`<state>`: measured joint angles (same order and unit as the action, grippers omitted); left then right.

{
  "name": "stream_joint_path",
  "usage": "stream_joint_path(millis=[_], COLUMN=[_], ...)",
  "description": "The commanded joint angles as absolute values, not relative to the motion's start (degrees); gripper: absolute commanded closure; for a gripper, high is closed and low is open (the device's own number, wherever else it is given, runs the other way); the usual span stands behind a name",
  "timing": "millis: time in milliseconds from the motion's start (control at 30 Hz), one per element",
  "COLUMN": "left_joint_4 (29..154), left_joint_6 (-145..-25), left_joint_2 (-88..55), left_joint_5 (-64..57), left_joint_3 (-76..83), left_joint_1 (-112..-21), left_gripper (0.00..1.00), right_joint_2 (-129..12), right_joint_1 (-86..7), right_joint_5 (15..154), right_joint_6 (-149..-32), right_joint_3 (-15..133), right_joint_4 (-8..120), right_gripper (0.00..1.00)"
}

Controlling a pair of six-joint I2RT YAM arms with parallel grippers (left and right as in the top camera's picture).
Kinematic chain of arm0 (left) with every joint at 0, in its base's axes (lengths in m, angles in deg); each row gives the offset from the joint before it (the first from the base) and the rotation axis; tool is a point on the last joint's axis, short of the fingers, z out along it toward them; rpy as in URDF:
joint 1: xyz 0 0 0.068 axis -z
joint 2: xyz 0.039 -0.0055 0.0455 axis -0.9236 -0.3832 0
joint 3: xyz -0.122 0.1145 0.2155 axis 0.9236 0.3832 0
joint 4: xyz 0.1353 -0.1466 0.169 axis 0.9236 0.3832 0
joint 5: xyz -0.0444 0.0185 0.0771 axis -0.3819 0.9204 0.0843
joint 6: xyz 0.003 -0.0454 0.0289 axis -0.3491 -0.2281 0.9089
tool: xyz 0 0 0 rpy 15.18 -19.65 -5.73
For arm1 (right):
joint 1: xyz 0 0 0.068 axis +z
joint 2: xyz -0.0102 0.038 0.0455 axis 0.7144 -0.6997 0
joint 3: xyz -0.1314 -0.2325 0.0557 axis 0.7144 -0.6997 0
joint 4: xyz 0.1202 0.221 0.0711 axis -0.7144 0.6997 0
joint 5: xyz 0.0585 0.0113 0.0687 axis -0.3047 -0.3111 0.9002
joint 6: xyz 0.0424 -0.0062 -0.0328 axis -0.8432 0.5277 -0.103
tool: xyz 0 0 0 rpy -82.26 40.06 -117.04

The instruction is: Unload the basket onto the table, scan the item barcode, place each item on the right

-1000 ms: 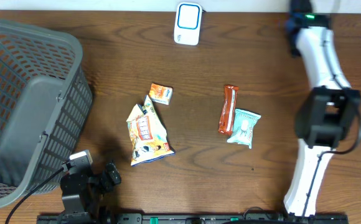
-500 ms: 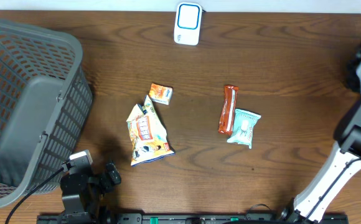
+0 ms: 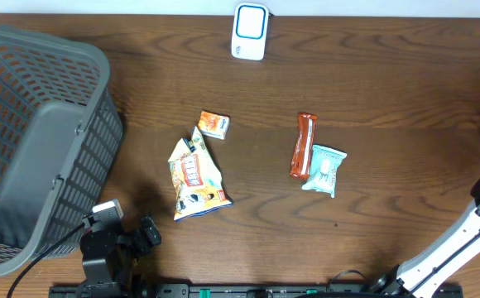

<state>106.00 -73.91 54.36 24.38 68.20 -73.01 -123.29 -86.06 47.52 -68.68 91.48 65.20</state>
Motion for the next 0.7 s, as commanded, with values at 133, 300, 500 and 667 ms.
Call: stream_joint_path(millis=[133, 300, 500, 667], left_joint_4=[108.6, 108.6, 108.6, 108.6], left_joint_6=[-72.8, -72.8, -72.8, -72.8], left_joint_2=[54.5, 54.5, 54.5, 54.5], left_joint_5=[24.9, 24.9, 24.9, 24.9], left_joint_3=[69.2, 69.2, 69.2, 69.2], left_joint_1=[-73.3, -73.3, -73.3, -73.3], left_gripper=[0.02, 0.02, 0.02, 0.02], right_joint_2=[-121.1, -117.7, -110.6, -102.5], right_joint_1=[-80.9, -77.3, -72.1, -66.6], right_joint_5=[49.9, 49.9, 55.9, 59.6], right_joint_6=[-70.8, -71.5, -73.1, -73.2], right_joint_3=[91.7, 91.7, 91.7, 91.7], right_joint_4=[66.3, 66.2, 66.0, 66.1], right_gripper=[0.01, 0.01, 0.01, 0.01])
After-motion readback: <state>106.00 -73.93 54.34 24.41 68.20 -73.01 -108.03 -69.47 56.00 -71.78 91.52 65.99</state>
